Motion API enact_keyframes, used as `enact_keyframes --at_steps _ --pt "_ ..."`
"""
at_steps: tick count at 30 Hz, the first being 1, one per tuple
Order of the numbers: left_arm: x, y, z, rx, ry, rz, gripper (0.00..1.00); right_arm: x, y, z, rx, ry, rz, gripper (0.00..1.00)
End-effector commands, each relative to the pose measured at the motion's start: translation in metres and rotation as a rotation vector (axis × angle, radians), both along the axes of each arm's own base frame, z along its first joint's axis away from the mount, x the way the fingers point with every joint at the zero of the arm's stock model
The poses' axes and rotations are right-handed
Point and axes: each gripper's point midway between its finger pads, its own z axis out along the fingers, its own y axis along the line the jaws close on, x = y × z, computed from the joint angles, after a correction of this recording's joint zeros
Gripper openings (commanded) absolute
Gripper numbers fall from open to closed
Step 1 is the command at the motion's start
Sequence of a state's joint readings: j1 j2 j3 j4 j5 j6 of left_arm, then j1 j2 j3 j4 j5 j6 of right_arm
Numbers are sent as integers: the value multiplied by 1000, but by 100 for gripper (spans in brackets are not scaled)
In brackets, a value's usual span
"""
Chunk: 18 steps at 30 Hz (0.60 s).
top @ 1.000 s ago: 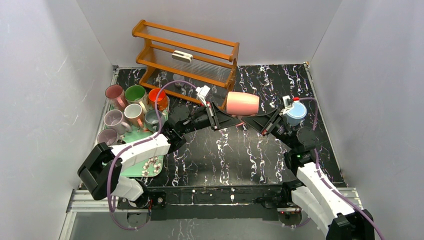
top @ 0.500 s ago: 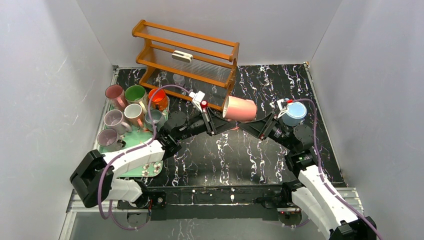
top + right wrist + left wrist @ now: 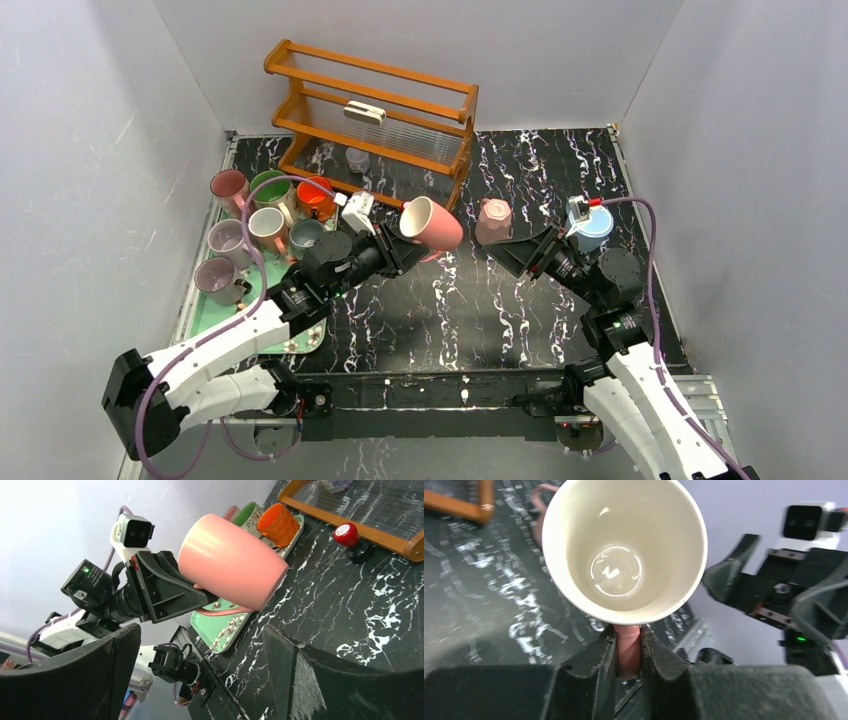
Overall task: Turn the mug right side up
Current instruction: Turn over the cup at the corner of the board, then place the cup on the tray.
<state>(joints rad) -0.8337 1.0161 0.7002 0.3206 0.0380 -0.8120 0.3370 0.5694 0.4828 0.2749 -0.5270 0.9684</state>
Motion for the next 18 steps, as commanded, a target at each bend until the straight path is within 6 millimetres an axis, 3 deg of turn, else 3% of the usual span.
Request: enact_keyframes --at_steps 1,8,18 --pt "14 39 24 59 -79 182 0 3 -4 12 -41 -41 -36 99" --pt "19 112 1 225 -17 474 0 3 -6 7 -63 -39 -49 99" --pt "10 223 -21 388 24 932 0 5 -7 2 -81 -16 -58 99"
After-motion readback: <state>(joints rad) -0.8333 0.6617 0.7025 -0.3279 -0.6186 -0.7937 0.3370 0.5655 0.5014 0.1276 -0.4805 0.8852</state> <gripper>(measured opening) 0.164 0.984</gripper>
